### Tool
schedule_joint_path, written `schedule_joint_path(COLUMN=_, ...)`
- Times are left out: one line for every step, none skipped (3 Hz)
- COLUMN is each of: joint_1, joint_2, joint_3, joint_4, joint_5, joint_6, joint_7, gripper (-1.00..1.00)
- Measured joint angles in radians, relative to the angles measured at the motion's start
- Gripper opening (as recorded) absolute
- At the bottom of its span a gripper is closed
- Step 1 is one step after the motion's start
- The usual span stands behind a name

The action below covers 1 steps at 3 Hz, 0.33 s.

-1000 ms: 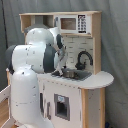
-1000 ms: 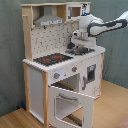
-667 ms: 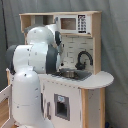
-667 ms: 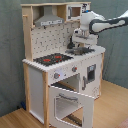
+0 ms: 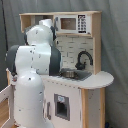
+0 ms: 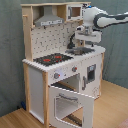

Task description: Play with the kitchen

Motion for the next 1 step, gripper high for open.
schedule_joint_path(joint_1=0.000, joint_2=0.006, joint_3=0.034, joint_4=-0.006, joint_5=0.000, joint_6=-0.038, joint_7=0.087, gripper=1.00)
